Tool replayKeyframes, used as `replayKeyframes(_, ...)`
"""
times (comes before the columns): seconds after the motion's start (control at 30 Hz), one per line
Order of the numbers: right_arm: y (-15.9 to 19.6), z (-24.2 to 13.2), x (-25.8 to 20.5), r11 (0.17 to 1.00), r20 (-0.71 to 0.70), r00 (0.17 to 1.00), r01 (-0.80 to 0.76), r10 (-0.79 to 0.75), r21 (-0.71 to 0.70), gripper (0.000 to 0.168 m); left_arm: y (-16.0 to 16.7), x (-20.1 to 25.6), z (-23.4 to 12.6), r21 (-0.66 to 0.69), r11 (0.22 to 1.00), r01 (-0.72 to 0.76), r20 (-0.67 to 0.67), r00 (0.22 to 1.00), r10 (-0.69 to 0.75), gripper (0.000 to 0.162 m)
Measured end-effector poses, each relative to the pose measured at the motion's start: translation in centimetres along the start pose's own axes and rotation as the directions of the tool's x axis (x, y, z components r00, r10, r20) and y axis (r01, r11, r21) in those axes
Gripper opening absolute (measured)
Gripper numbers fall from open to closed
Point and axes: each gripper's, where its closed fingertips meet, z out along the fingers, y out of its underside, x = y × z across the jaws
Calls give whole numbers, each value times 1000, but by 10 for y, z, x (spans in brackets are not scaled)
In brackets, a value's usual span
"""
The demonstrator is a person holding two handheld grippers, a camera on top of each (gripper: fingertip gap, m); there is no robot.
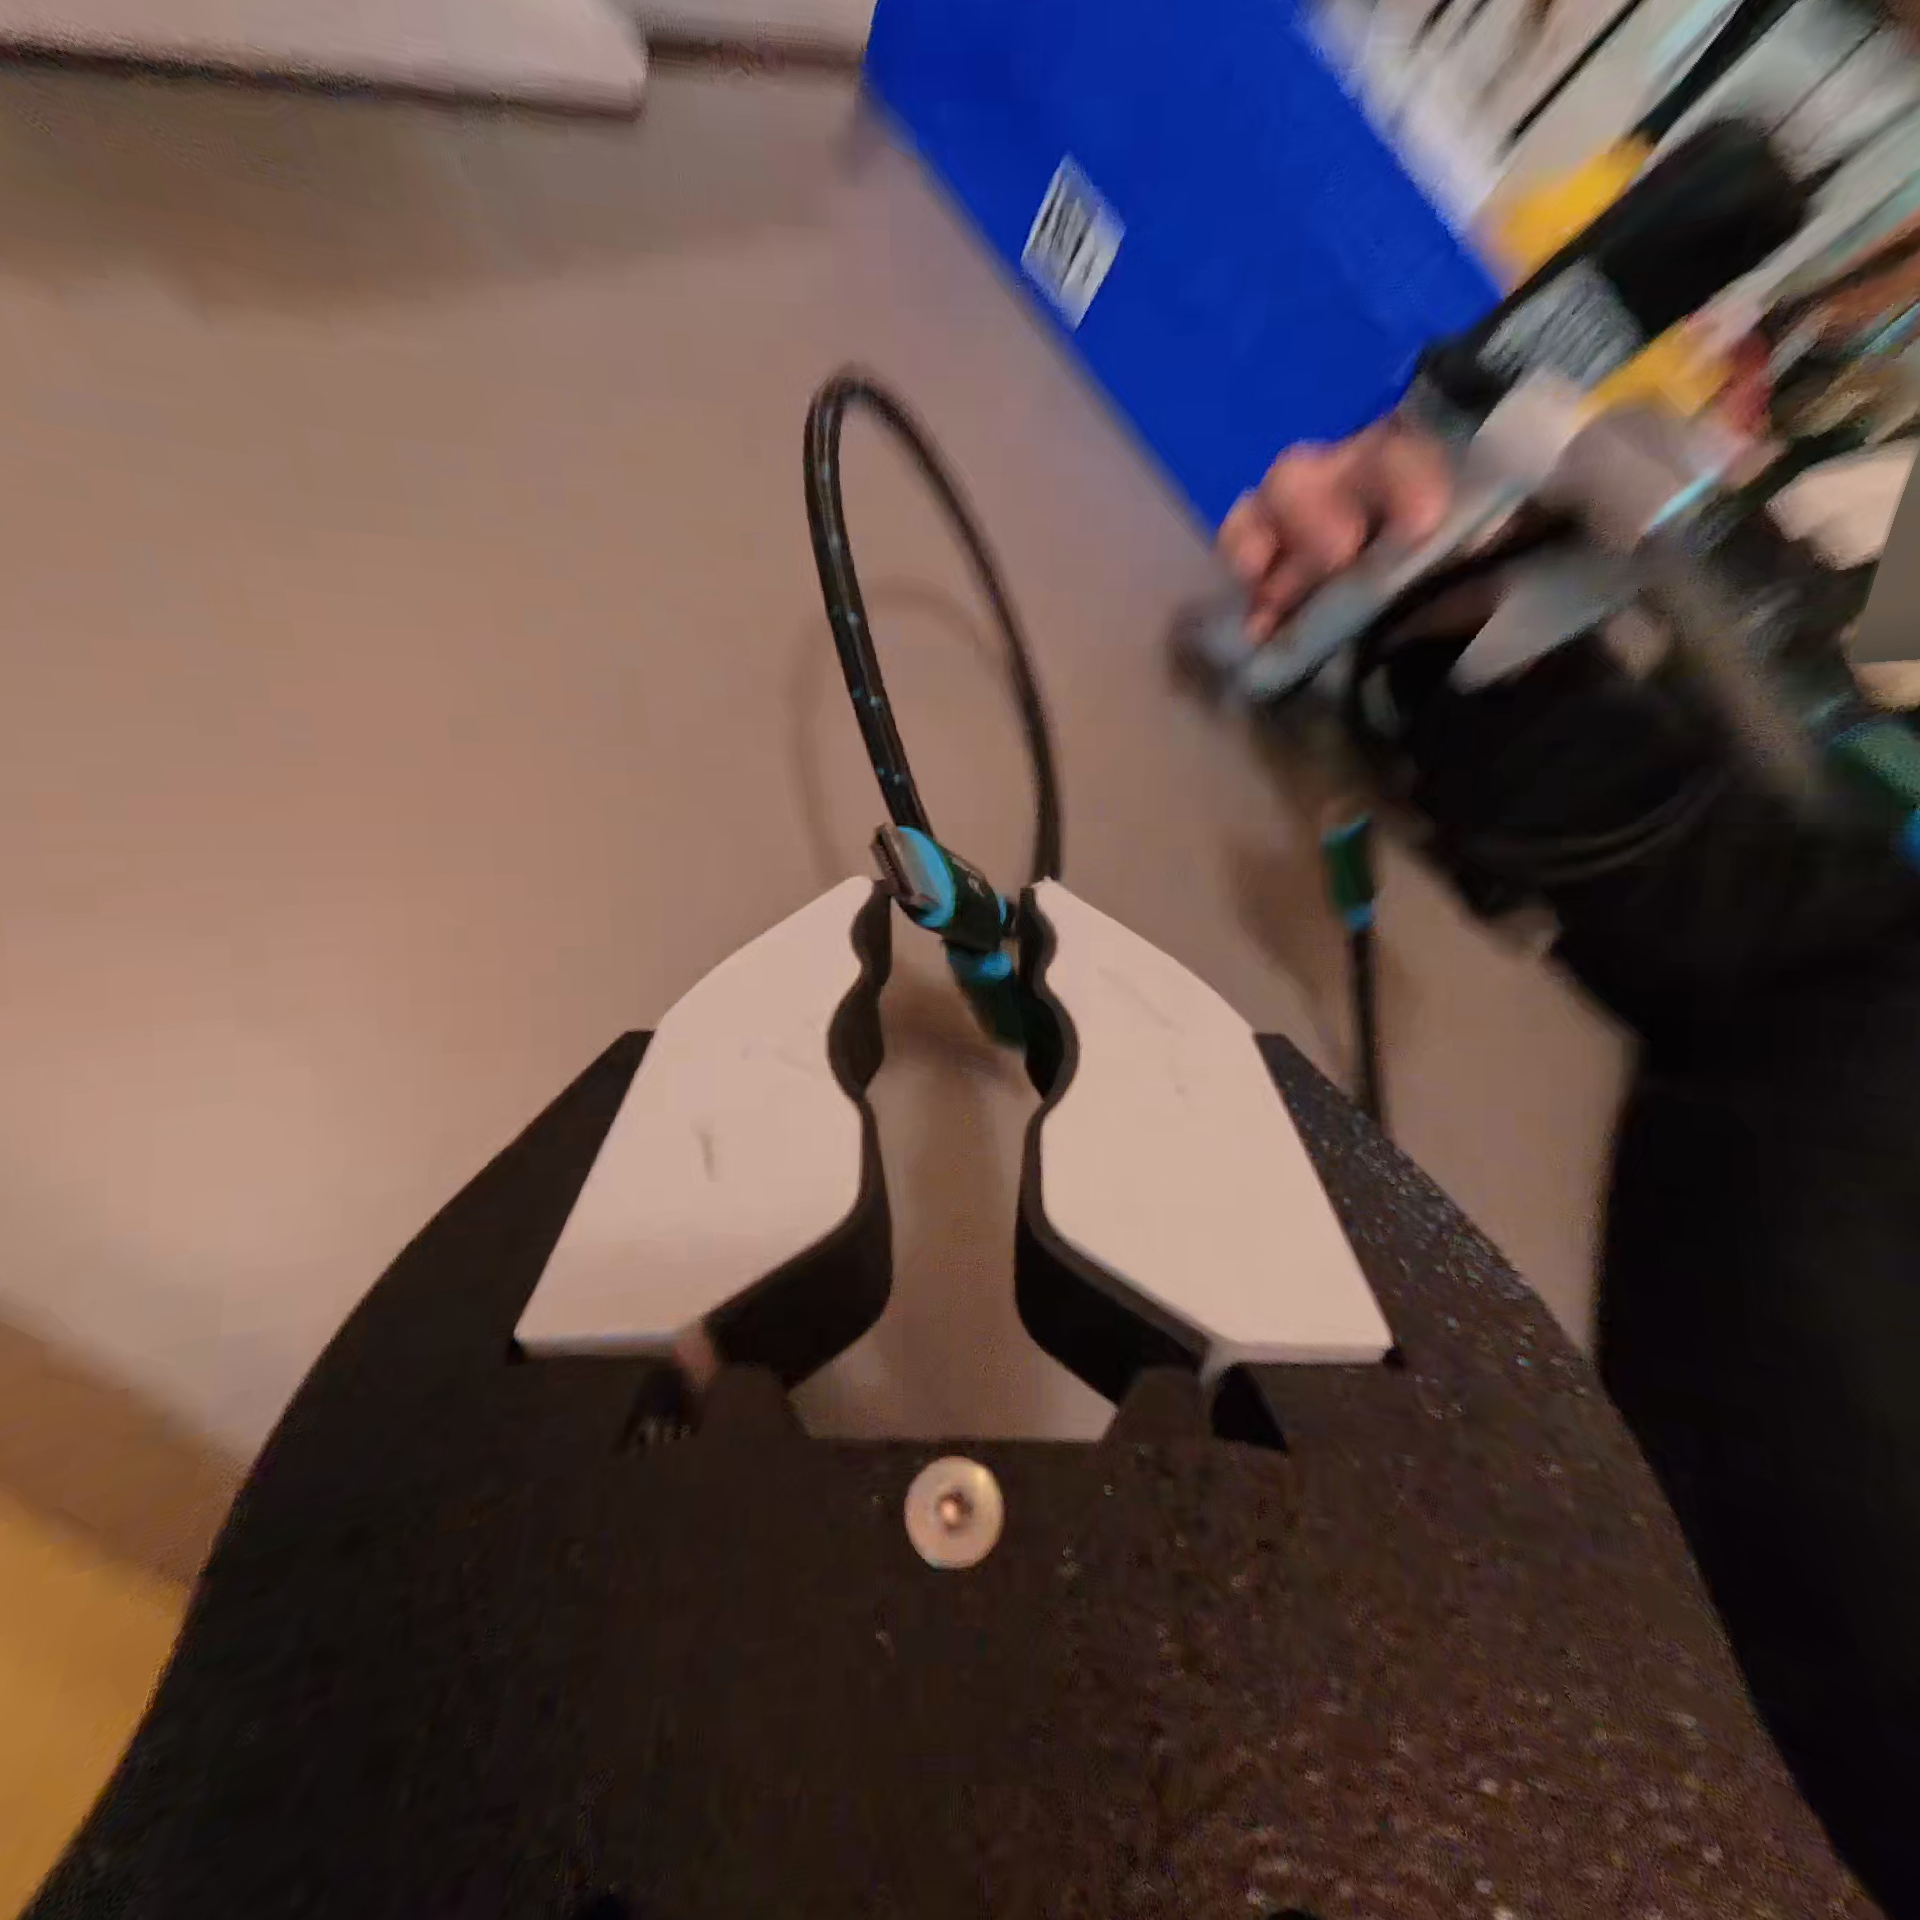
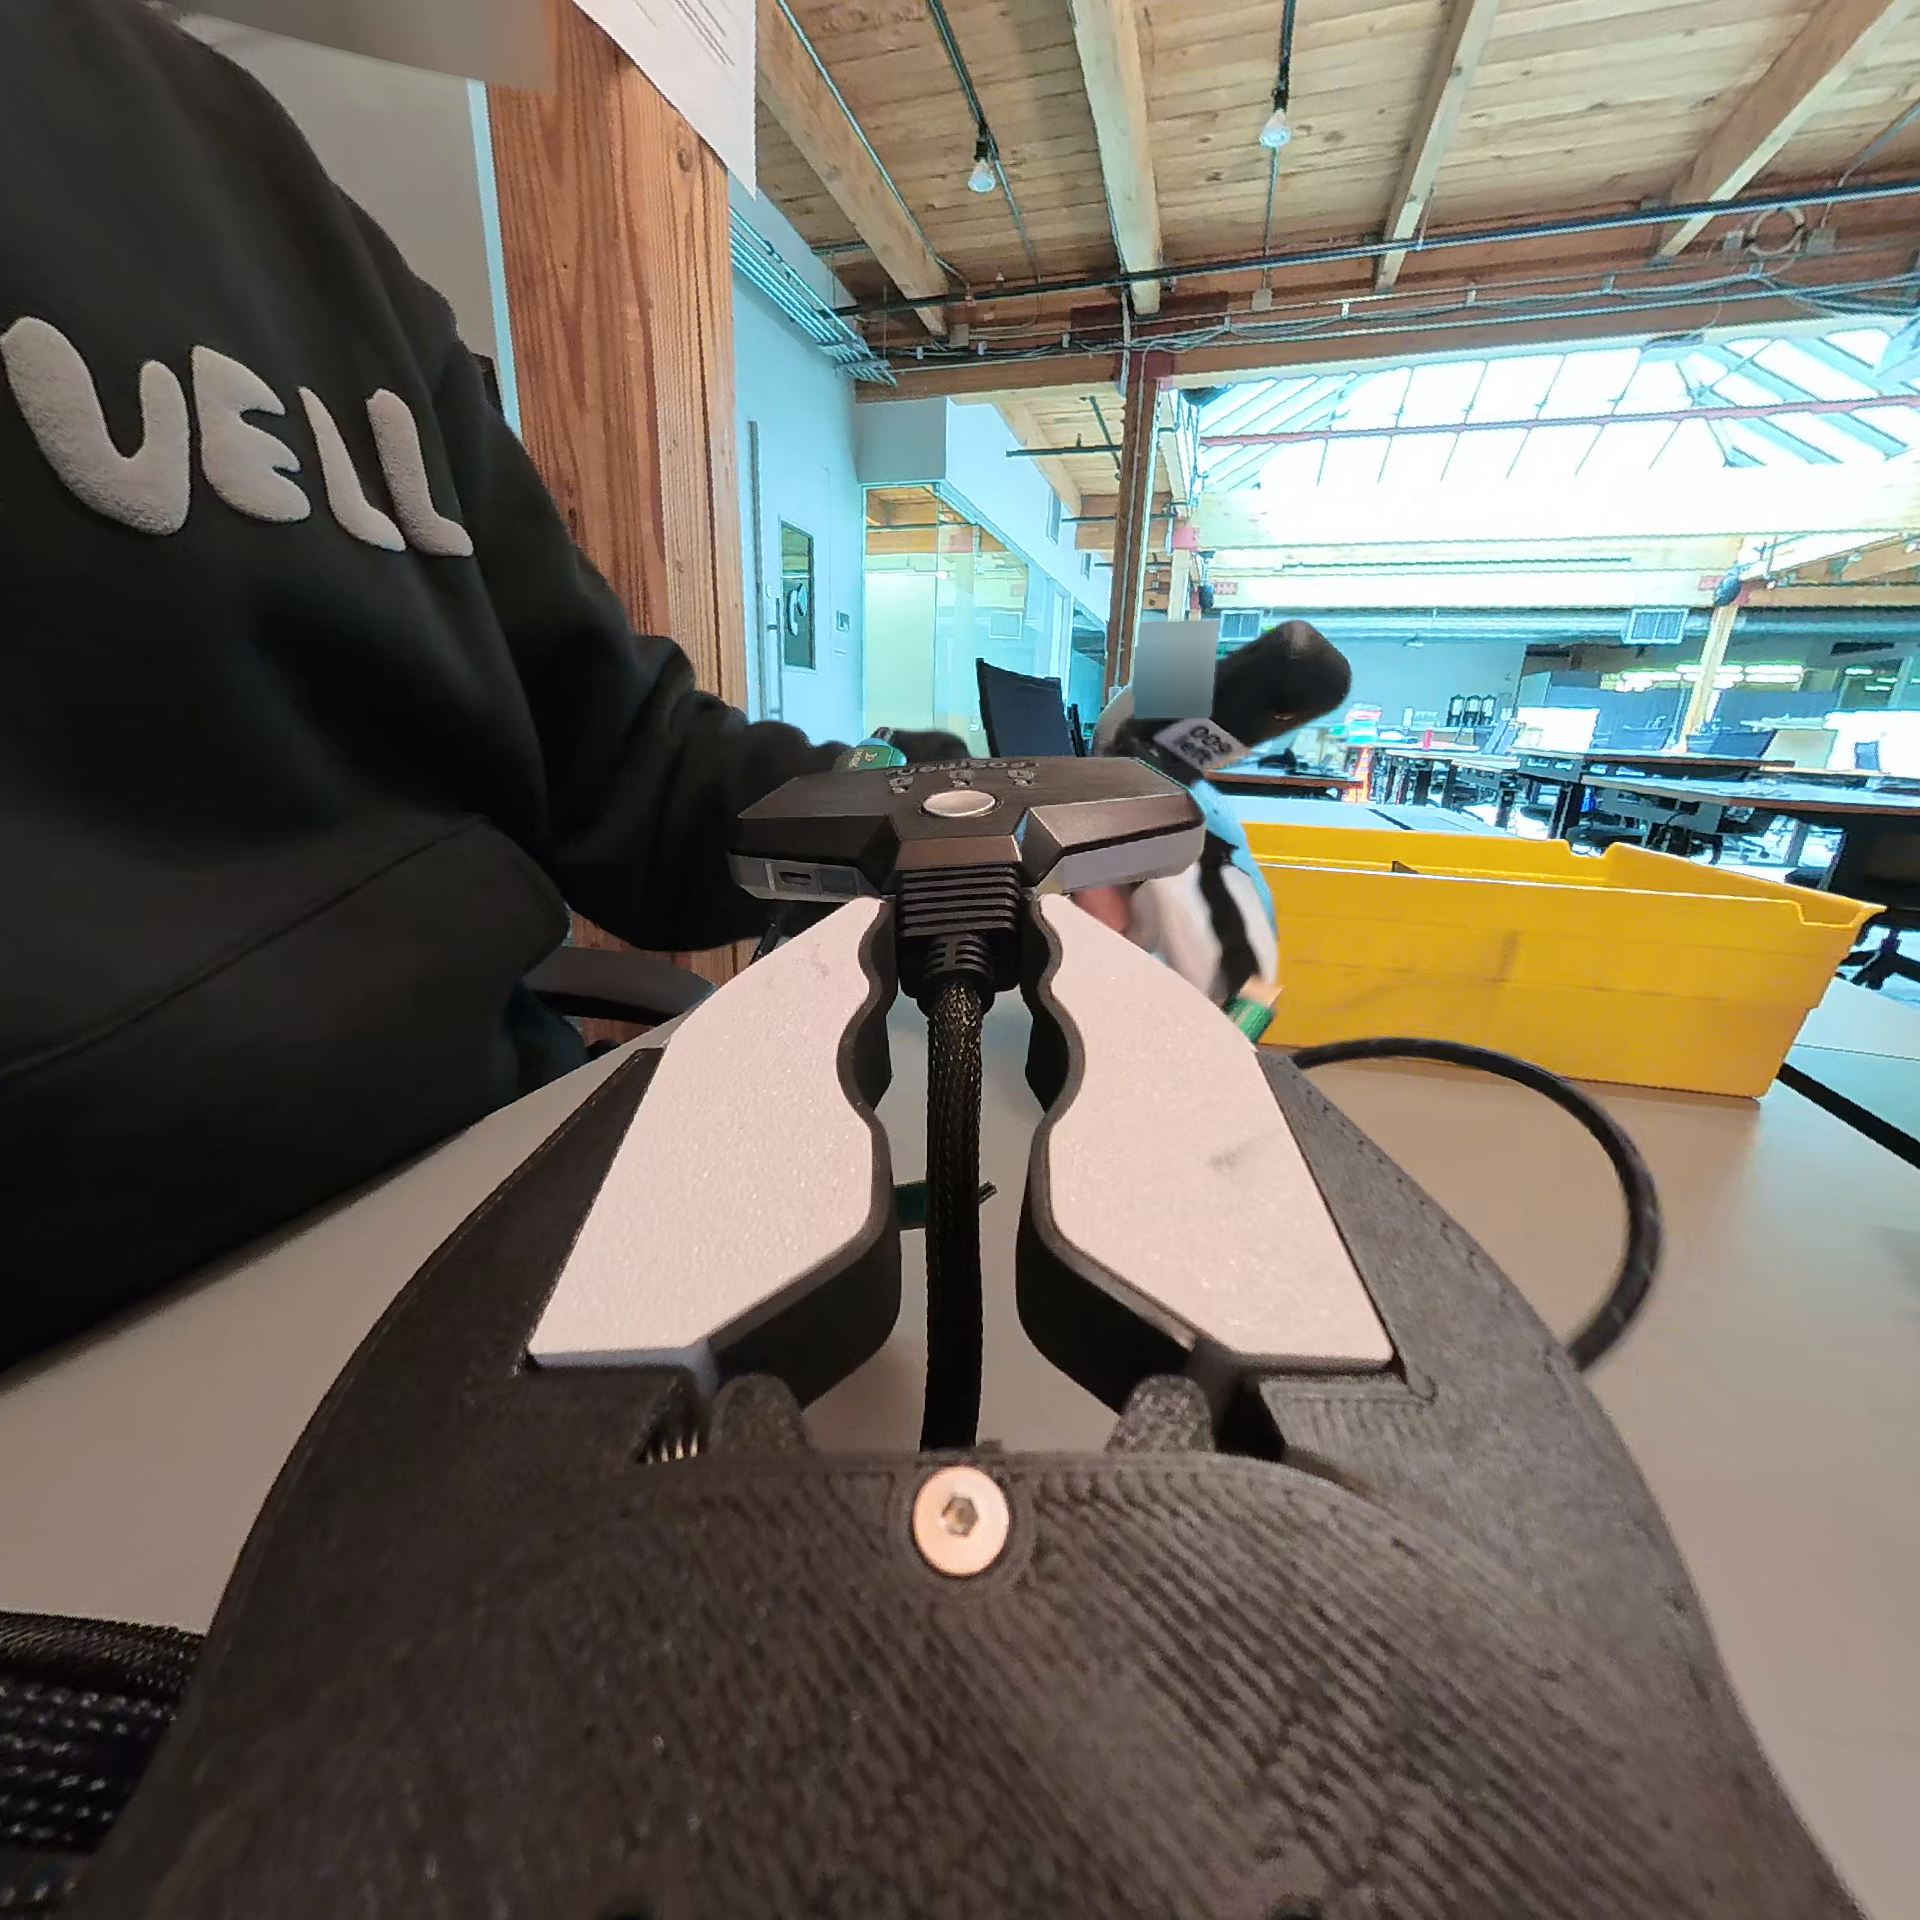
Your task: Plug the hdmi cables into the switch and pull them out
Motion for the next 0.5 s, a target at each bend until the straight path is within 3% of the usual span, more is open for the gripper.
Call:
replayKeyframes(0.07,1,0,1,1000,-1,1000,-5,5,-4,22,22,-17,-6,-171,982,-80,172,979,110,30)
replayKeyframes(0.17,0,0,0,1000,-2,1000,-1,1,-3,22,28,-36,-17,-280,946,-162,385,884,265,35)
replayKeyframes(0.23,0,0,0,1000,-4,1000,1,-1,-2,22,27,-22,-11,-300,920,-250,360,864,353,36)
replayKeyframes(0.33,1,0,1,1000,0,1000,-4,4,-5,22,30,16,16,-300,833,-466,180,830,529,37)
replayKeyframes(0.5,1,1,0,1000,3,1000,-4,4,-8,22,36,20,58,-378,820,-430,140,849,509,43)
